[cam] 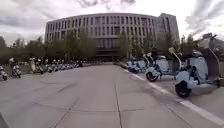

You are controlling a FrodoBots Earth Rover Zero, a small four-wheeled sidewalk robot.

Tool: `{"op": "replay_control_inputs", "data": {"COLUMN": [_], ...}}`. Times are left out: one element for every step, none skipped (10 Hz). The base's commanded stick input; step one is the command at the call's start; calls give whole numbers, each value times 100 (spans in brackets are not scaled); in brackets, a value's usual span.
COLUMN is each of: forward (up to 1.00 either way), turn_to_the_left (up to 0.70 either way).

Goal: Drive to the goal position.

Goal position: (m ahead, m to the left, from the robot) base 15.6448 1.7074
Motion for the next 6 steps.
{"op": "replay_control_inputs", "data": {"forward": [70, 70, 70, 70, 70, 70], "turn_to_the_left": [1, 1, 1, 1, 1, 1]}}
